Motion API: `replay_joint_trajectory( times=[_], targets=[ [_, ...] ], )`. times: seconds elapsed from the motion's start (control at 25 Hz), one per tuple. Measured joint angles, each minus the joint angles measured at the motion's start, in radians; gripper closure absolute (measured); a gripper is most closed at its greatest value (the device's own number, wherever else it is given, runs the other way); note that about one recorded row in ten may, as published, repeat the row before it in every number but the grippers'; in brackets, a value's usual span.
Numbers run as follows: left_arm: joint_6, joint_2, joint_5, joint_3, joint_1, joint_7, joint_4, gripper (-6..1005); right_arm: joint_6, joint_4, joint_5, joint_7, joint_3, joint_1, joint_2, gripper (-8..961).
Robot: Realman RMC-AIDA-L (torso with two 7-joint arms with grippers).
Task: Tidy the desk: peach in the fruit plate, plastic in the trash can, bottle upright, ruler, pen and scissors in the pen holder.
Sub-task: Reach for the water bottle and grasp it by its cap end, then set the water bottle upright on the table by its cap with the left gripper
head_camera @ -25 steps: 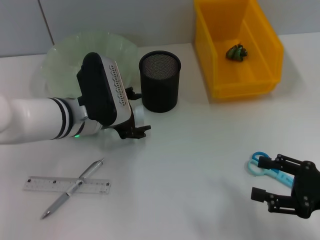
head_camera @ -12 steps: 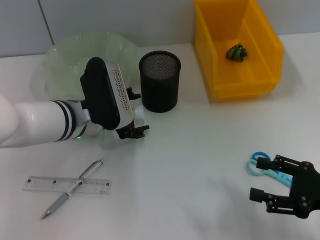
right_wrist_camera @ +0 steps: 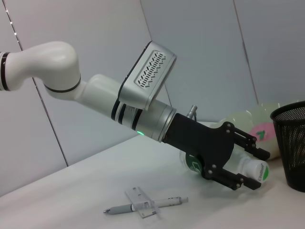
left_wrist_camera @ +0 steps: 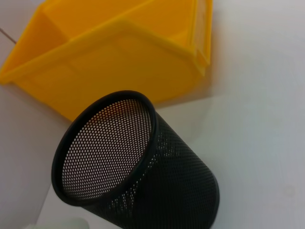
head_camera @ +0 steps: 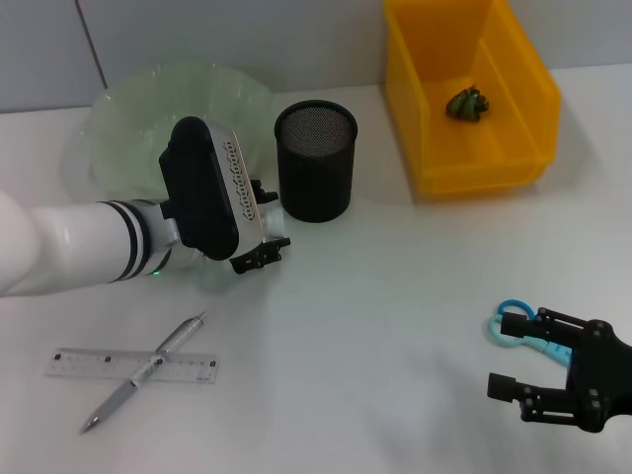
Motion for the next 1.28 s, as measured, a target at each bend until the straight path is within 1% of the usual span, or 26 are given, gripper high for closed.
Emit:
replay_joint_trajectory(
  times=[0.44, 0.84, 1.12, 1.28],
  targets=[
    [-0.012, 0.000, 0.000, 0.006, -0.001, 0.006, -0.010, 446, 0.010, 0.010, 0.000, 0.001, 0.000, -0.001, 0.002, 130],
    [-0.034, 0.000, 0.039, 0.054, 0.002, -0.001, -0.002, 544, 0.012, 0.011, 0.000, 0.003, 0.000, 0.001, 0.001, 135],
    [-0.031, 0.000, 0.043, 0.058, 0.008, -0.002, 0.012, 555, 0.012, 0.013, 0.000, 0.007, 0.000, 0.001, 0.000, 138],
    [-0.016, 0.001, 0.043, 0.058, 0.054, -0.009, 0.095, 552, 0.012, 0.013, 0.000, 0.008, 0.002, 0.000, 0.000, 140]
  ],
)
